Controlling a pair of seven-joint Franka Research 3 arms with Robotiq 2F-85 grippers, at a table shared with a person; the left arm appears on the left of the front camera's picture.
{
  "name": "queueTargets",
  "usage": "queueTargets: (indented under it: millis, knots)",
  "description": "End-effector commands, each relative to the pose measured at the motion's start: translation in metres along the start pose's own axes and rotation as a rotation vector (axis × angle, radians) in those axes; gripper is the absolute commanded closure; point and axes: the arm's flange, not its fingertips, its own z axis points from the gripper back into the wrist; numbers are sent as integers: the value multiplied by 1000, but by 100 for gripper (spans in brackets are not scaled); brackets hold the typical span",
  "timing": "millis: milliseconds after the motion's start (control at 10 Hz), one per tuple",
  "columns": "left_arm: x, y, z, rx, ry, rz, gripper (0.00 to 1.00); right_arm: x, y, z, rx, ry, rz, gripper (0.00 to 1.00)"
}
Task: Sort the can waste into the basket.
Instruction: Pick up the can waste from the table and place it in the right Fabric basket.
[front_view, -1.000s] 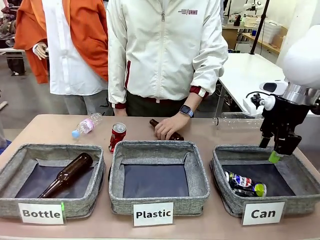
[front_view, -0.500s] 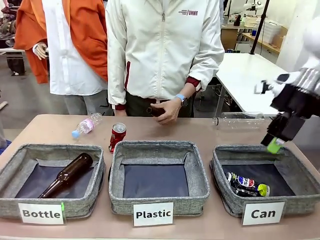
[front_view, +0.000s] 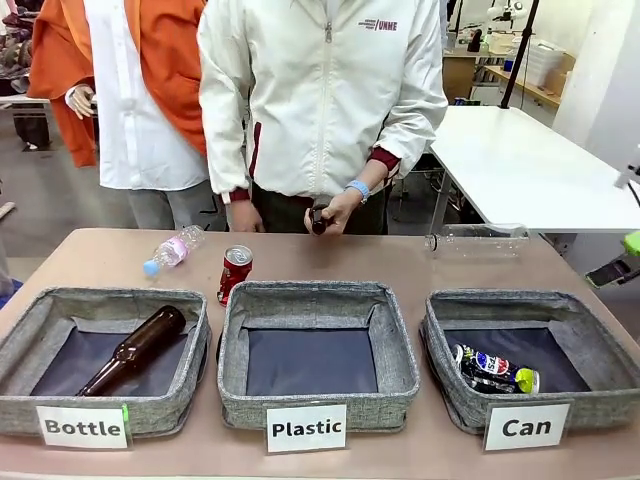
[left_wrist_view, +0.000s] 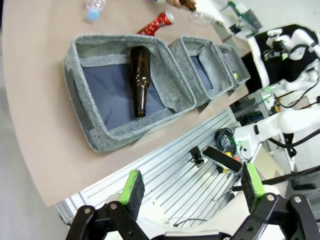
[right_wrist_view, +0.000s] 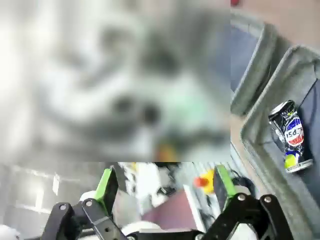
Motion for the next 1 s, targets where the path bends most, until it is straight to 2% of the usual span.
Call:
queueTargets:
  millis: [0, 100, 200, 300, 900]
  knots:
    - [-1, -1, 0, -14, -8, 5, 0, 10, 5, -19, 455, -1309, -392, 0]
    - [-1, -1, 0, -14, -8, 5, 0, 18, 10, -25, 370, -1441, -444, 0]
    - [-1, -1, 0, -14, -8, 5, 0, 32, 18, -34, 208, -1487, -477, 0]
    - [-1, -1, 0, -14, -8, 5, 0, 1, -15, 0, 91, -263, -192, 0]
    - [-1, -1, 0, -14, -8, 5, 0, 1, -15, 0, 91, -263, -192, 0]
